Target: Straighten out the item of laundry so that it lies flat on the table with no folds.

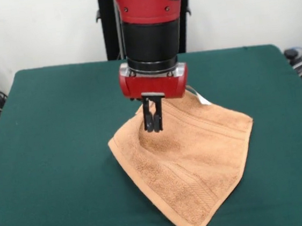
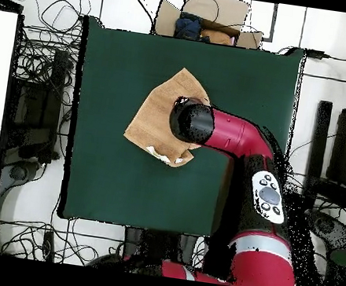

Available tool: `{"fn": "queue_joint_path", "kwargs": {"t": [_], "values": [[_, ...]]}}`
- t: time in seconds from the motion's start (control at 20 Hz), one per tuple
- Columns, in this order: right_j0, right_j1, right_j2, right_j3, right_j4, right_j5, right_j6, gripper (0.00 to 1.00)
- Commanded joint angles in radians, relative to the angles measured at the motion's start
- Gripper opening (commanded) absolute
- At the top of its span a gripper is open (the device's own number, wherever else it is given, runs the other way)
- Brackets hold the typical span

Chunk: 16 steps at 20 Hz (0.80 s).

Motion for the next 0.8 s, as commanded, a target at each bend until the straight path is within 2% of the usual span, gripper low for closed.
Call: {"fn": "queue_joint_path", "kwargs": {"t": [0.05, 0.4, 0.8], "values": [[0.033, -0.021, 0.064, 0.107, -0.010, 0.106, 0.058, 0.00], [0.026, 0.001, 0.089, 0.117, -0.014, 0.073, 0.048, 0.00], [0.053, 0.054, 0.047, 0.117, -0.048, 0.010, 0.078, 0.00]]}}
